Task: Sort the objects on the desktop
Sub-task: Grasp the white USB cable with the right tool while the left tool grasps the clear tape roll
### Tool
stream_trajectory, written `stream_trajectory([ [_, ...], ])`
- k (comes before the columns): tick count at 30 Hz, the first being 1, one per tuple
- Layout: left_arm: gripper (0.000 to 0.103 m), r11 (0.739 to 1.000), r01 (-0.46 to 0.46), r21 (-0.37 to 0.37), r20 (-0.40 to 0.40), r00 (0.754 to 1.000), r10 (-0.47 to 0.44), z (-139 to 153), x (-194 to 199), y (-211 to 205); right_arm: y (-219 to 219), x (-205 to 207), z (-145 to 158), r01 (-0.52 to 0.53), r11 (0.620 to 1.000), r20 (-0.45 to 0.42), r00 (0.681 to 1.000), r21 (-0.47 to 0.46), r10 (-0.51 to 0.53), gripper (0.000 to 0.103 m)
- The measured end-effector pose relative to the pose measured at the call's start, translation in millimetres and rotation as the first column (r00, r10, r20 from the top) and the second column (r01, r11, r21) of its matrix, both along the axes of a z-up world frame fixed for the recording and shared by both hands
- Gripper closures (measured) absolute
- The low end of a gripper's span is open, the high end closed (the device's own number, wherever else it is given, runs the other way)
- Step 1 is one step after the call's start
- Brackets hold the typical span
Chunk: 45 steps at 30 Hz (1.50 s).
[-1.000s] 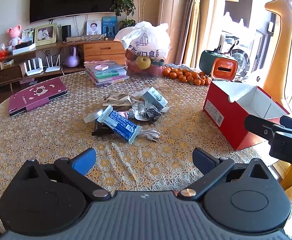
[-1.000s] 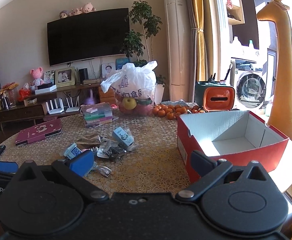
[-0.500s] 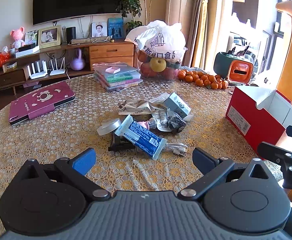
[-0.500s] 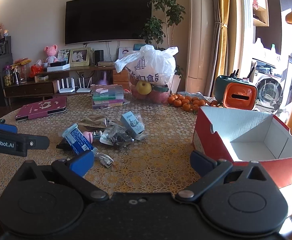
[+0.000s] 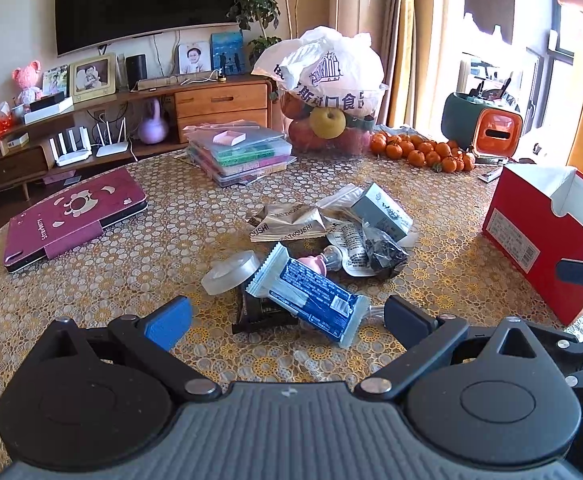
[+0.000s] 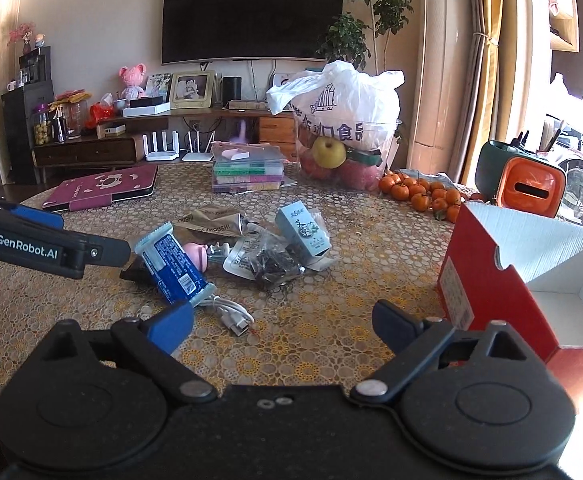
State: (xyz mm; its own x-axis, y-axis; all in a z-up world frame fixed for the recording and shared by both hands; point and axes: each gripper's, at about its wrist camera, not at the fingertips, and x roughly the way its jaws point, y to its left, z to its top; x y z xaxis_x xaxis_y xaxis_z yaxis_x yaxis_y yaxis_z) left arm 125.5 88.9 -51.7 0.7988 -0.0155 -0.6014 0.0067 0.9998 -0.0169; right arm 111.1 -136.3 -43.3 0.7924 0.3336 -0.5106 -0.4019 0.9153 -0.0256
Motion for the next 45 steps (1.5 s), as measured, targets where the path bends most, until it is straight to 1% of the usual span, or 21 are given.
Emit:
stream_trajectory([
  [4, 0.000, 1.000, 0.007, -0.019, 0.004, 1.000, -0.007, -5, 8, 13, 7, 9, -7, -0.029, 1.000, -0.011, 1.000, -0.003, 0.029, 0.011],
  [16, 0.001, 0.999, -0.003, 0.050, -0.026, 1.000, 0.004, -26, 34, 50, 32, 37, -34, -0.090, 0.993, -0.046, 0.995, -0.070, 0.087, 0.021],
  [22, 0.001, 0.999, -0.026, 0.047, -0.044, 0.999, 0.028, -37, 50, 64, 39, 49, -43, -0.096, 0.992, -0.062, 0.994, -0.086, 0.091, 0.022],
  [28, 0.001, 0.999, -0.053, -0.014, -0.044, 0.998, 0.052, -37, 65, 78, 44, 53, -48, -0.111, 0.990, -0.067, 0.992, -0.090, 0.105, 0.024],
  [32, 0.001, 0.998, -0.056, -0.031, -0.043, 0.998, 0.055, -33, 78, 81, 48, 55, -51, -0.119, 0.988, -0.067, 0.991, -0.095, 0.113, 0.024],
  [35, 0.001, 0.998, -0.055, -0.041, -0.062, 0.997, 0.053, -37, 89, 79, 51, 58, -53, -0.119, 0.987, -0.069, 0.991, -0.103, 0.112, 0.027],
  [39, 0.001, 0.994, -0.068, -0.089, -0.088, 0.994, 0.061, -43, 102, 80, 54, 62, -57, -0.128, 0.986, -0.079, 0.990, -0.104, 0.120, 0.028],
  [43, 0.001, 0.984, -0.082, -0.160, -0.125, 0.990, 0.062, -50, 114, 85, 56, 64, -60, -0.135, 0.986, -0.085, 0.988, -0.102, 0.127, 0.028],
  [45, 0.001, 0.981, -0.085, -0.176, -0.135, 0.989, 0.061, -52, 119, 86, 57, 65, -61, -0.136, 0.985, -0.085, 0.988, -0.103, 0.128, 0.028],
])
